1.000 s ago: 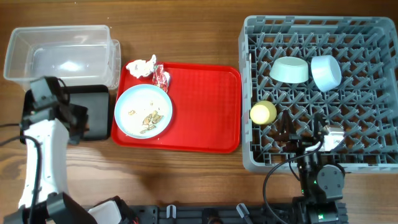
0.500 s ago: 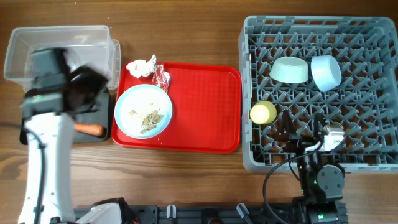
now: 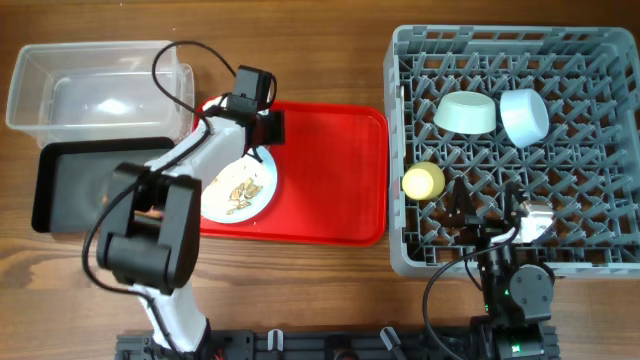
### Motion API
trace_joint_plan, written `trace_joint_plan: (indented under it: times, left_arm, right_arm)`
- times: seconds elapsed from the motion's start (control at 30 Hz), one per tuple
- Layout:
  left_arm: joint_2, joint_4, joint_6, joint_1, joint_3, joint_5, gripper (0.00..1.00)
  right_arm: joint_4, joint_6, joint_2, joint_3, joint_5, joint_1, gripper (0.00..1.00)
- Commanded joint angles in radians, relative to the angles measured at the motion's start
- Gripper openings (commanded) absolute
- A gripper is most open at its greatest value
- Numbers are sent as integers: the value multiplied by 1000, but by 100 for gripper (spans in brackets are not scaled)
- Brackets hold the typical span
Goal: Sort waste into correct bins and load items into the dishwasher rack
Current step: 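Grasp the red candy wrapper with the left gripper and drop it in the clear bin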
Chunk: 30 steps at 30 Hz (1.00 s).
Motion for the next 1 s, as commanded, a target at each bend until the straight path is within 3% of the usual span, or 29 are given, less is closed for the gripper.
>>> trace_joint_plan:
  times: [0.0, 0.03, 0.1, 0.23, 0.37, 0.4, 0.43, 0.53, 0.73, 0.97]
  left_arm:
    - [30, 14, -18, -5, -2, -5, 36]
    - [23, 26, -37, -5, 0, 18, 22]
    - [9, 41, -61, -5, 18, 103, 6]
    - [-55, 34, -88, -5, 110, 250, 4]
    - [-145, -34, -86, -2, 173, 192, 4]
    - [-160, -55, -84, -2, 173, 138, 14]
    - [-163, -94, -68, -2, 173, 46, 40]
    - [-106, -147, -31, 2, 143, -65, 61]
    - [50, -135, 1, 6, 131, -63, 66]
    - [93, -98, 3, 24, 131, -92, 69]
  right_arm:
    - [5, 8, -4, -1, -17, -2, 100]
    - [5, 8, -4, -1, -17, -2, 100]
    - [5, 8, -4, -1, -17, -2, 100]
    - [5, 7, -4, -1, -17, -2, 100]
    - [5, 7, -4, -1, -17, -2, 100]
    - [5, 8, -4, -1, -17, -2, 100]
    - [5, 7, -4, -1, -17, -2, 100]
    - [5, 8, -4, -1, -17, -2, 100]
    - [5, 8, -4, -1, -17, -2, 100]
    - [5, 7, -4, -1, -17, -2, 100]
